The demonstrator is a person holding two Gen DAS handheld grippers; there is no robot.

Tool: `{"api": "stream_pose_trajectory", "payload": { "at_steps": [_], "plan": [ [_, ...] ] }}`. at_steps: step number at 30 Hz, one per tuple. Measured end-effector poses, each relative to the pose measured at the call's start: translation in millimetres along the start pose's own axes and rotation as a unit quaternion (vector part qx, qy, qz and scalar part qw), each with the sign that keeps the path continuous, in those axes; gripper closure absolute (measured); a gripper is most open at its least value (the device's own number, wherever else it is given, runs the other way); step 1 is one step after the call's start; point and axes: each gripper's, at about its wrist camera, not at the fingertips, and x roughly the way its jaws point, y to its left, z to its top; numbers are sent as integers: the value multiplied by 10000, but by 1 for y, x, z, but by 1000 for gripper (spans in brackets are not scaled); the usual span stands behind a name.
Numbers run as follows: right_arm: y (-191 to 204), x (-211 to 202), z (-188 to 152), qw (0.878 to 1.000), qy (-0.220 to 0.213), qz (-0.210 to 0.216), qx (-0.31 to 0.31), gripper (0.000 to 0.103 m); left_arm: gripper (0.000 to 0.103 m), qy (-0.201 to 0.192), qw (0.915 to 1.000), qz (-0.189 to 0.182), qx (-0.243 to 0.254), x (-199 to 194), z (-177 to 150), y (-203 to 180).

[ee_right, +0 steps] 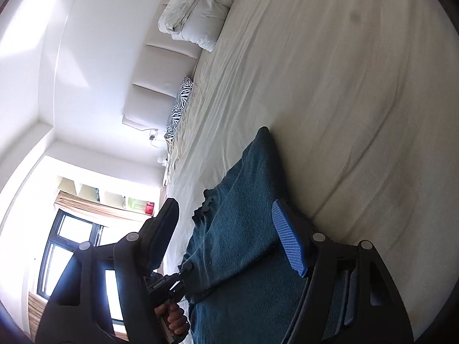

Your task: Fold small clothes

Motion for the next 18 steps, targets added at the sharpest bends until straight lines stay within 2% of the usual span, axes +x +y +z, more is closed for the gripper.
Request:
{"api": "stream_pose_trajectory", "payload": {
  "at_steps": [5,9,18],
  "plan": [
    [6,47,23,9988,434,-184,-129,36,92,-63,9999,-10,129,-1,-1,1],
    [3,72,32,9974,620,-344,-160,36,92,-103,9998,-35,137,-5,-1,3],
    [-7,75,48,9969,706,-290,-184,36,93,-168,9998,-116,82,-6,0,10]
  ]
}}
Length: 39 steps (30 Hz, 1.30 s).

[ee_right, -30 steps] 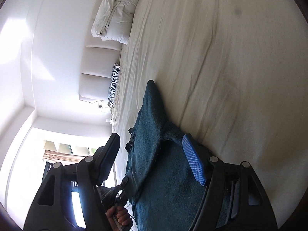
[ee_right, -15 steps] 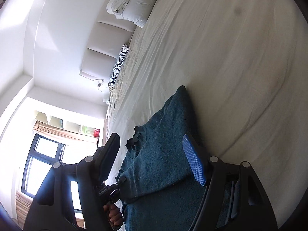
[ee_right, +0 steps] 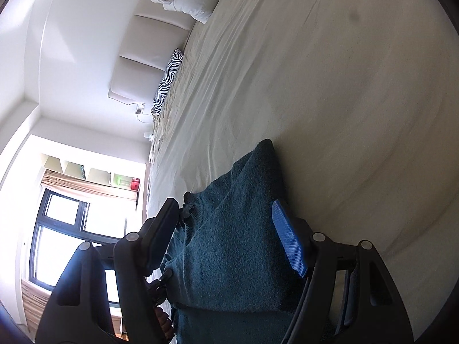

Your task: Fold small clothes

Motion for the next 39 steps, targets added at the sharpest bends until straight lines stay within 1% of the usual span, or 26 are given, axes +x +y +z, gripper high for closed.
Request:
{"api": "stream_pose_trajectory", "payload": {
  "at_steps": [10,13,17,18,21,25,28,31,33,35,37,38,39],
  "plan": [
    [10,24,18,9996,217,-6,-196,36,94,-102,9998,-109,-123,-4,-4,7],
    [10,38,28,9992,358,8,-196,36,94,-84,9998,-109,-130,-3,-4,11],
    [0,57,34,9980,618,-6,-144,36,93,-89,9998,-77,-138,-3,-5,12],
    [-2,58,32,9977,653,-55,-173,37,93,-83,9998,-84,-154,-3,-4,13],
    [-1,55,19,9961,822,34,-315,37,93,-65,9997,-121,-181,-2,-4,15],
    [-6,34,-11,9934,1057,235,-380,37,93,-73,9996,-168,-195,-2,-3,17],
    [-10,21,-32,9912,1246,248,-357,37,93,-71,9996,-200,-205,-3,-3,20],
    [-6,11,-38,9919,1205,196,-353,37,92,-80,9995,-246,-200,-2,-4,22],
    [-12,10,-43,9924,1182,180,-279,37,92,-95,9993,-294,-188,-1,-4,24],
    [-19,17,-42,9927,1175,178,-211,37,92,-74,9992,-319,-221,-1,-3,23],
    [-19,20,-42,9920,1206,199,-312,39,92,-40,9991,-331,-262,-5,-2,21],
    [-15,16,-42,9930,1147,174,-213,37,89,-68,9992,-269,-291,-10,-3,19],
    [-10,7,-42,9947,997,189,-188,36,86,-154,9993,-191,-295,-18,-5,17]
  ]
}}
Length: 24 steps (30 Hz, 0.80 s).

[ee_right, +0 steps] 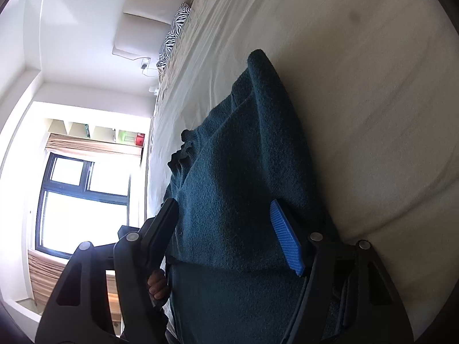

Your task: Fold small clothes

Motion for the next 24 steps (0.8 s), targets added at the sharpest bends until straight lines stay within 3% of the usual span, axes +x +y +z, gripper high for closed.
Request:
{"api": "stream_pose_trajectory", "payload": {
  "at_steps": [2,4,8,11,13,17,20,24],
  "plan": [
    [14,-21,-1,9987,-431,177,-218,34,58,-251,9997,-15,79,-20,-6,-6],
    [16,-30,-1,9982,-561,92,-167,25,51,-464,9988,63,157,-40,-15,-10],
    [19,-26,8,9980,-587,107,-206,25,50,-605,9977,54,286,-77,-48,-12],
    [8,-17,20,9972,-676,301,128,24,48,-614,9970,235,414,-102,-80,-7],
    [-8,0,29,9982,-540,-89,251,24,46,-586,9967,382,403,-115,-101,1],
    [-4,-11,31,9975,-605,-82,369,24,45,-472,9971,517,313,-135,-137,18],
    [15,-36,16,9969,-782,-93,28,24,44,-408,9966,636,339,-147,-158,24],
    [32,-62,-26,9957,-660,-322,-565,24,44,-347,9973,569,305,-161,-185,27]
  ]
}}
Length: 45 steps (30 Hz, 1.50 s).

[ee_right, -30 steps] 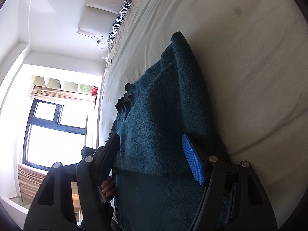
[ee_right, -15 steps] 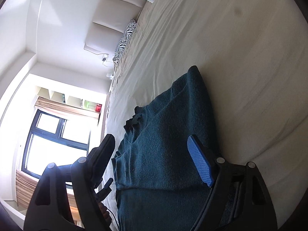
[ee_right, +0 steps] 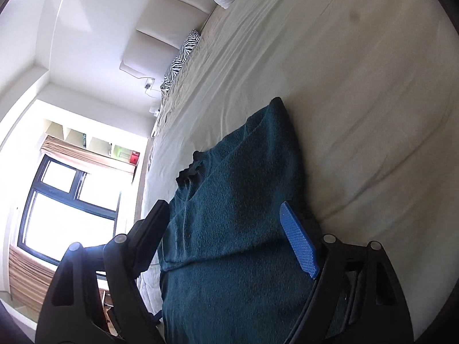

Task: Fold small clothes
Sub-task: 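Open both tools and withdraw from the folded sweater strip, then grasp the hem end of the sweater strip with both tools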

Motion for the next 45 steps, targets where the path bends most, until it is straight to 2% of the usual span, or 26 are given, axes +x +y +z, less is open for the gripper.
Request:
{"api": "stream_pose_trajectory", "payload": {
  "at_steps": [4,8,11,17,21,25,29,33,36,40,43,45],
  "plan": [
    [0,-27,-45,9996,39,120,-238,24,44,157,9997,124,154,-10,-27,-8],
    [-9,-45,-81,9983,144,-202,-527,24,46,291,9990,273,195,-18,-53,-10],
    [-18,-57,-101,9975,329,-266,-558,24,47,458,9984,327,56,-25,-71,-4],
    [-18,-78,-126,9955,531,-218,-753,24,48,707,9969,294,-183,-34,-101,3],
    [-18,-93,-139,9946,601,-223,-819,24,48,921,9948,437,-24,-29,-112,-1],
    [-21,-106,-149,9943,661,-233,-800,24,63,1017,9926,660,28,-22,-110,-1],
    [-22,-118,-162,9918,855,-307,-896,24,65,1177,9910,638,46,-19,-110,0],
    [-16,-138,-177,9853,1049,-558,-1225,24,65,1343,9880,735,189,-15,-113,-1],
    [-19,-156,-182,9819,1130,-866,-1253,25,66,1350,9878,734,249,-12,-112,-3],
    [-27,-178,-185,9722,1389,-1340,-1327,25,78,1462,9864,708,238,-6,-113,-3],
    [-34,-187,-191,9606,1666,-1701,-1435,25,79,1570,9844,728,328,-2,-114,-5],
    [-41,-190,-194,9551,1801,-1867,-1433,30,79,1610,9835,749,342,1,-114,-5]
  ]
}}
